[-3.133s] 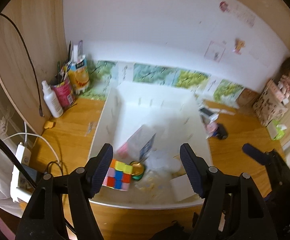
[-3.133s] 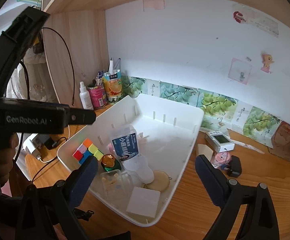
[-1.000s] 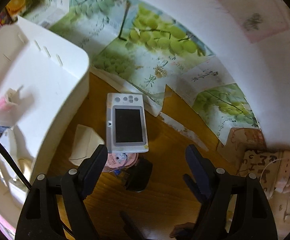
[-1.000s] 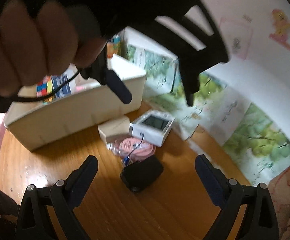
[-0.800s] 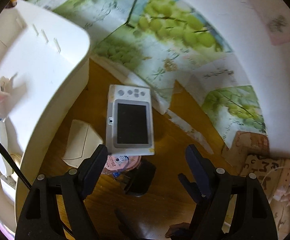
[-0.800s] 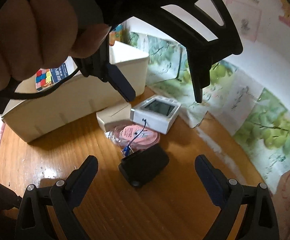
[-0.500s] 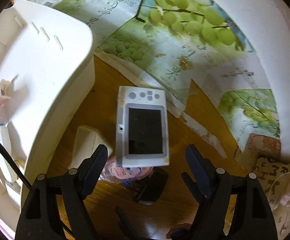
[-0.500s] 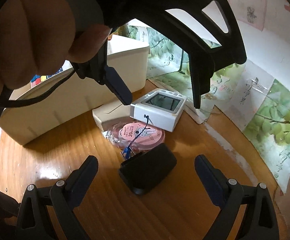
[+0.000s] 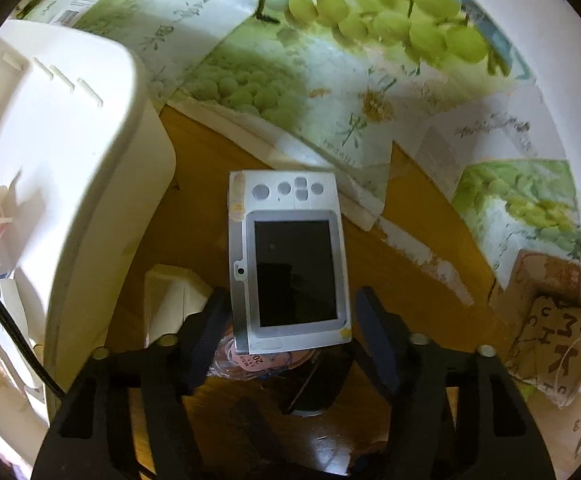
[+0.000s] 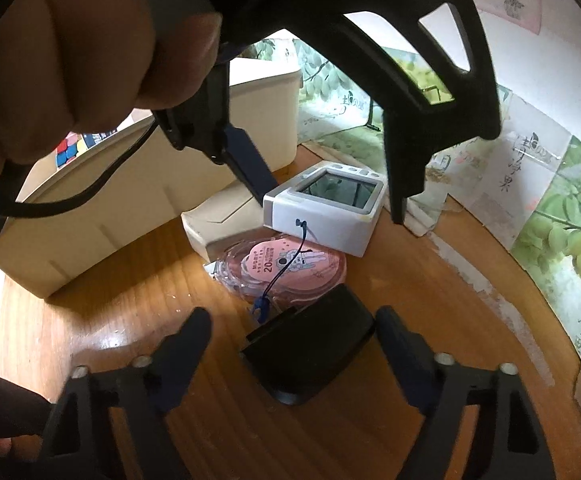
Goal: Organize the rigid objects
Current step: 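Grasp the white device with left tool while right tool grasps the black charger, then carry the white device and black charger with both tools over the tray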
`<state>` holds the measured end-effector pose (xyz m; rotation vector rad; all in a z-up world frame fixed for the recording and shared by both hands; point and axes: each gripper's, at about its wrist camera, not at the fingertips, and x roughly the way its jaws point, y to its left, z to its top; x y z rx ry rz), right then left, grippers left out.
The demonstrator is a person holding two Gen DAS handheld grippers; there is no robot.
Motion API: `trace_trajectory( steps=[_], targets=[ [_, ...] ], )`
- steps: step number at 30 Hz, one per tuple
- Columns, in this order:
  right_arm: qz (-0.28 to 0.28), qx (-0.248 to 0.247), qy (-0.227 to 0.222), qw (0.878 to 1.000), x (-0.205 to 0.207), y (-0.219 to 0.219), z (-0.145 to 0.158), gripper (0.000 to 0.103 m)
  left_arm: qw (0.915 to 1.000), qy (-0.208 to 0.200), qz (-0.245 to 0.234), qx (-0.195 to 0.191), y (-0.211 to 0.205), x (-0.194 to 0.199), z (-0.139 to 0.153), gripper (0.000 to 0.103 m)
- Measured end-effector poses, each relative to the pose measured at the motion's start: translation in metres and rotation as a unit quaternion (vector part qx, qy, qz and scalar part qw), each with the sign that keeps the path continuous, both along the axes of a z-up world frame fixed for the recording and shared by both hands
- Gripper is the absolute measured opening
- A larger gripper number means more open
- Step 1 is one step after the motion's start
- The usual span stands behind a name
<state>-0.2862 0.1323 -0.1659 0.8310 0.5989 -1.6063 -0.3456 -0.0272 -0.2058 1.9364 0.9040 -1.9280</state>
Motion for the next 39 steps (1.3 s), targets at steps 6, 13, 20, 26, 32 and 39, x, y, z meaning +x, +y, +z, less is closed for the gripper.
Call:
trace_trajectory(
  steps=[6, 13, 20, 26, 32, 39],
  targets=[
    [-0.010, 0.011, 0.011, 1.000, 0.002, 0.001, -0.003, 0.063, 1.0000, -0.001, -0.006, -0.002, 0.001, 0.000, -0.001, 0.063],
    [-0.011, 0.015, 0.014, 1.000, 0.008, -0.002, -0.005, 0.063, 0.9998, 0.001, -0.018, 0.000, 0.002, 0.001, 0.000, 0.063],
    [-0.010, 0.014, 0.014, 1.000, 0.012, -0.004, -0.008, 0.063, 0.9997, 0.002, -0.022, 0.007, 0.001, 0.003, 0.002, 0.063],
    [-0.007, 0.029, 0.012, 0.999, 0.020, -0.003, -0.009, 0.063, 0.9996, 0.004, -0.024, 0.016, 0.000, 0.006, 0.003, 0.062],
    [-0.012, 0.052, 0.008, 0.999, 0.032, 0.005, -0.009, 0.063, 0.9993, 0.006, -0.025, 0.026, 0.000, 0.014, 0.005, 0.062],
    [-0.030, 0.089, -0.005, 0.996, 0.049, 0.018, -0.009, 0.063, 0.9990, -0.001, -0.032, 0.030, 0.010, 0.039, 0.010, 0.062]
  ],
)
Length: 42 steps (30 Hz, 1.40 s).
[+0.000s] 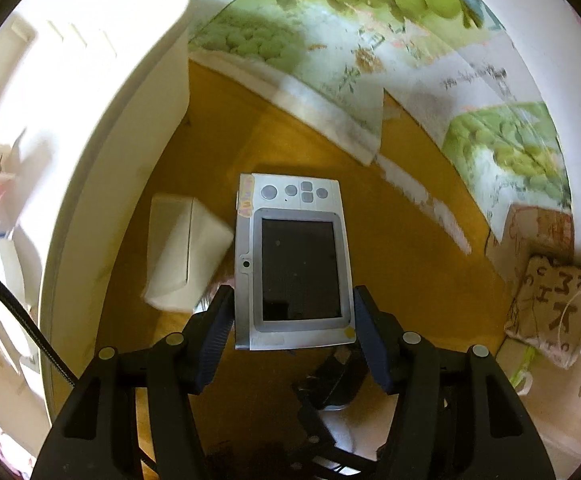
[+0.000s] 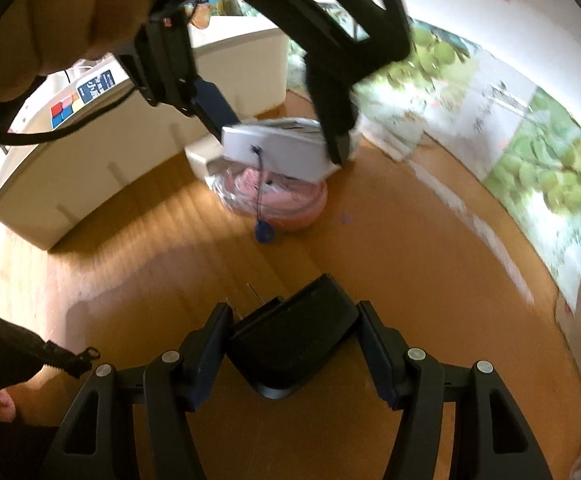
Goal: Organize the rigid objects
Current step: 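Carry the white device and black charger with both tools over the tray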
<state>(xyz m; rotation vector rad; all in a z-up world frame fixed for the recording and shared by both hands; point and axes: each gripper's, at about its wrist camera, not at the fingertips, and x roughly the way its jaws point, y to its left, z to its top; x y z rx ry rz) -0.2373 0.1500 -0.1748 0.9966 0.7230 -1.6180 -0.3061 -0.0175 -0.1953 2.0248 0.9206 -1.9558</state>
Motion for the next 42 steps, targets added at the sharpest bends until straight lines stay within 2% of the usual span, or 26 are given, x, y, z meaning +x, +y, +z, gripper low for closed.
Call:
trace_trajectory(
  steps=[4, 13, 15, 20, 21, 23, 25, 28, 35, 42],
  targets=[
    [-0.018, 0.014, -0.019, 1.000, 0.012, 0.015, 0.001, 0.063, 0.9997, -0.001, -0.023, -0.009, 0.010, 0.017, 0.009, 0.062],
    [-0.097, 0.028, -0.065, 0.993, 0.044, 0.048, 0.005, 0.063, 0.9978, 0.008, -0.064, -0.018, 0.020, 0.058, 0.032, 0.062],
    [-0.112, 0.025, -0.071, 0.991, 0.060, 0.038, 0.010, 0.063, 0.9970, 0.006, -0.074, -0.020, 0.022, 0.070, 0.034, 0.062],
    [-0.146, 0.013, -0.084, 0.986, 0.056, 0.054, 0.018, 0.063, 0.9949, -0.004, -0.098, -0.024, 0.037, 0.094, 0.030, 0.062],
    [-0.152, 0.010, -0.086, 0.985, 0.060, 0.053, 0.017, 0.063, 0.9942, -0.006, -0.105, -0.026, 0.041, 0.100, 0.029, 0.062],
    [-0.158, 0.006, -0.090, 0.983, 0.046, 0.022, 0.003, 0.063, 0.9928, -0.012, -0.115, -0.029, 0.042, 0.113, 0.030, 0.062],
    [-0.165, -0.003, -0.095, 0.982, 0.055, 0.029, -0.003, 0.063, 0.9913, -0.020, -0.126, -0.031, 0.043, 0.128, 0.029, 0.063],
    [-0.172, -0.010, -0.093, 0.981, 0.076, 0.039, 0.002, 0.063, 0.9897, -0.028, -0.136, -0.032, 0.041, 0.146, 0.028, 0.063],
    [-0.191, -0.024, -0.062, 0.979, 0.089, 0.038, 0.007, 0.063, 0.9830, -0.035, -0.177, -0.034, 0.038, 0.183, 0.031, 0.063],
    [-0.237, -0.033, -0.043, 0.970, 0.095, 0.036, 0.016, 0.063, 0.9659, -0.027, -0.253, -0.046, 0.035, 0.198, 0.046, 0.063]
  ],
)
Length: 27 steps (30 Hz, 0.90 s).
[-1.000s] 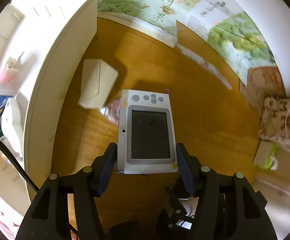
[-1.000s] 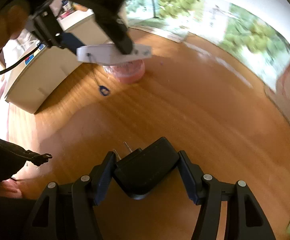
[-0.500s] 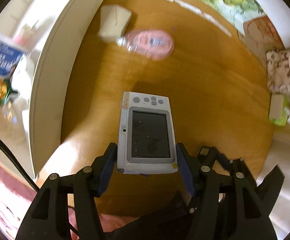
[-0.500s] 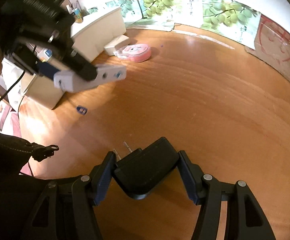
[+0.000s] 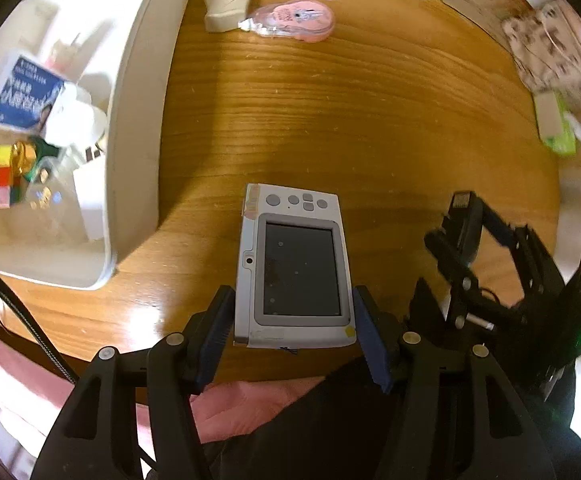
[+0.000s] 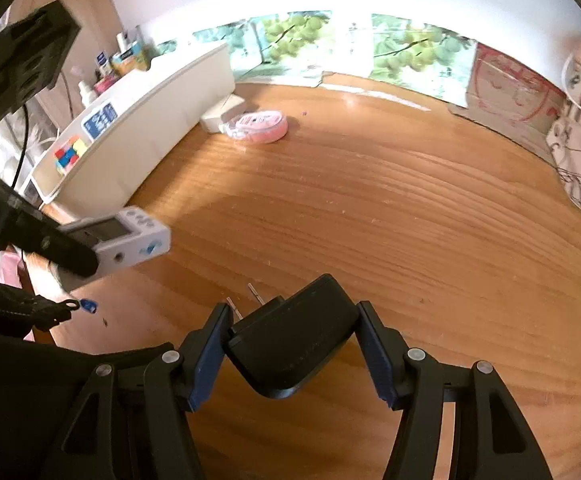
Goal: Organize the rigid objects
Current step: 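Carry the white device and black charger with both tools over the tray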
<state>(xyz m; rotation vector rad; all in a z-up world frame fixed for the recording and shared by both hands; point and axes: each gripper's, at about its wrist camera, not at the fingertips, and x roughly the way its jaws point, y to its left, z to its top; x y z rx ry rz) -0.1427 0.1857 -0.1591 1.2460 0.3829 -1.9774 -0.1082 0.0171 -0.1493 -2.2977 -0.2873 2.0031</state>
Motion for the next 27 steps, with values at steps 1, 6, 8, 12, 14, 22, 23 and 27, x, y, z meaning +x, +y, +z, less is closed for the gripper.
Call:
trace_trajectory(
  steps=[1, 6, 8, 12, 14, 22, 23, 27],
  targets=[
    [-0.006, -0.001, 0.002, 1.000, 0.001, -0.001, 0.001, 0.063, 0.9999, 0.003, -0.016, -0.005, -0.001, 0.001, 0.004, 0.063],
    [-0.048, -0.014, 0.009, 0.999, 0.010, -0.009, 0.010, 0.063, 0.9968, 0.030, -0.072, -0.016, -0.016, 0.002, 0.026, 0.063],
    [-0.061, -0.020, 0.013, 0.998, 0.014, -0.014, 0.014, 0.063, 0.9947, 0.046, -0.090, -0.021, -0.024, -0.001, 0.037, 0.063],
    [-0.077, -0.015, 0.022, 0.997, 0.024, -0.026, 0.020, 0.063, 0.9898, 0.073, -0.117, -0.032, -0.029, -0.013, 0.044, 0.062],
    [-0.082, -0.015, 0.031, 0.996, 0.030, -0.033, 0.024, 0.063, 0.9866, 0.087, -0.133, -0.036, -0.039, -0.010, 0.055, 0.062],
    [-0.103, -0.027, 0.053, 0.993, 0.045, -0.062, 0.042, 0.063, 0.9744, 0.129, -0.183, -0.021, -0.050, -0.008, 0.077, 0.061],
    [-0.105, -0.029, 0.054, 0.993, 0.048, -0.066, 0.043, 0.063, 0.9728, 0.132, -0.189, -0.020, -0.048, -0.009, 0.077, 0.061],
    [-0.114, -0.042, 0.062, 0.991, 0.057, -0.080, 0.055, 0.063, 0.9636, 0.157, -0.214, -0.034, -0.058, -0.008, 0.086, 0.060]
  ],
)
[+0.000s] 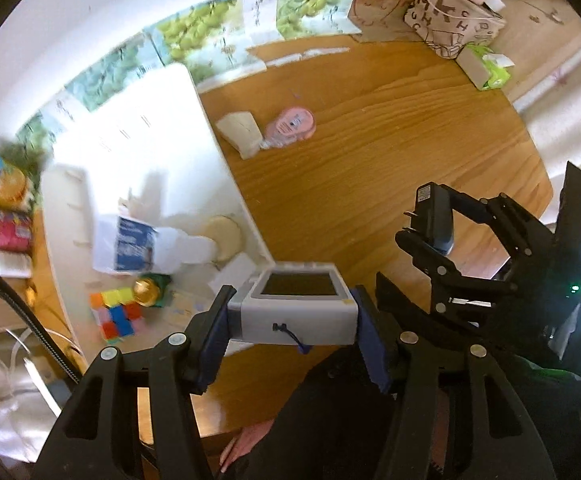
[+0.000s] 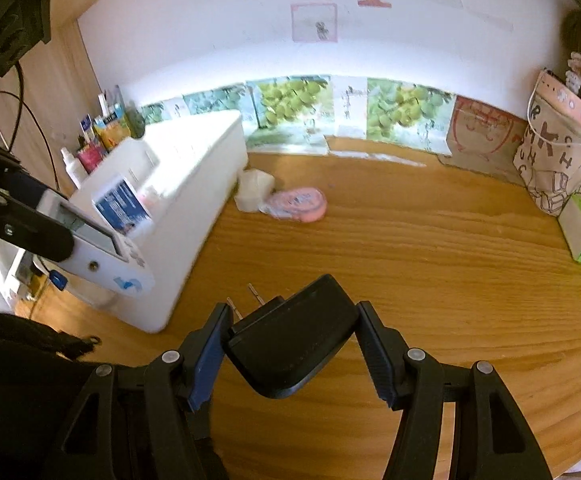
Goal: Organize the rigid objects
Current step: 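Carry the white device and black charger with both tools over the tray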
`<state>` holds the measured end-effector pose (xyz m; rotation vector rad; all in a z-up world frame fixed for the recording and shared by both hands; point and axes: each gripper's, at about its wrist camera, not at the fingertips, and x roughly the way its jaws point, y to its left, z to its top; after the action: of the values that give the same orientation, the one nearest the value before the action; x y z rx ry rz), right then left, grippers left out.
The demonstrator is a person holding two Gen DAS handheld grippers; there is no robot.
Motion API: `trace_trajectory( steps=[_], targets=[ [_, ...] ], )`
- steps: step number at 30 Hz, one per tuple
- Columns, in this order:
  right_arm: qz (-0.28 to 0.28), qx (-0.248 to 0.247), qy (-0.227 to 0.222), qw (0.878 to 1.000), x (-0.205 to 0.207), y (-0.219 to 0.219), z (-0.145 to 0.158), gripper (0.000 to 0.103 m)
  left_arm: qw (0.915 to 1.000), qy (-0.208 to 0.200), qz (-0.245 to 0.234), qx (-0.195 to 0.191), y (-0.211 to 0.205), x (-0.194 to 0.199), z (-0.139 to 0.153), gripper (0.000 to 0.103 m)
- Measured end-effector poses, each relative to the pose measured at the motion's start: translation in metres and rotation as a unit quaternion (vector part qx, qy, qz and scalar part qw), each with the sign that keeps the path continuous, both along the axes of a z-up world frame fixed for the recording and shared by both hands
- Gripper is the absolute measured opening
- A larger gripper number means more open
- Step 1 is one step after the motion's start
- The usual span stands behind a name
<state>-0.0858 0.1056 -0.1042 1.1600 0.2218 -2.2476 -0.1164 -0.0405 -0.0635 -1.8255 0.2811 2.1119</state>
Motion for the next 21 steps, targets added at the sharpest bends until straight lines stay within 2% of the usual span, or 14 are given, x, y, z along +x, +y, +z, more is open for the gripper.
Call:
trace_trajectory(
  steps=[8, 15, 21],
  targets=[
    [-0.030, -0.039, 0.030, 0.998, 0.016, -0.033, 0.021, 0.063, 0.9996, 0.018, -0.020, -0.008, -0.042, 0.006, 0.004, 0.060],
    [-0.041, -0.061, 0.047, 0.996, 0.032, -0.070, 0.027, 0.063, 0.9979, 0.059, -0.023, -0.016, -0.084, 0.011, 0.004, 0.060],
    [-0.019, -0.074, 0.047, 0.996, 0.041, -0.105, 0.022, 0.063, 0.9904, 0.118, -0.021, -0.068, -0.107, 0.010, -0.006, 0.060]
  ],
)
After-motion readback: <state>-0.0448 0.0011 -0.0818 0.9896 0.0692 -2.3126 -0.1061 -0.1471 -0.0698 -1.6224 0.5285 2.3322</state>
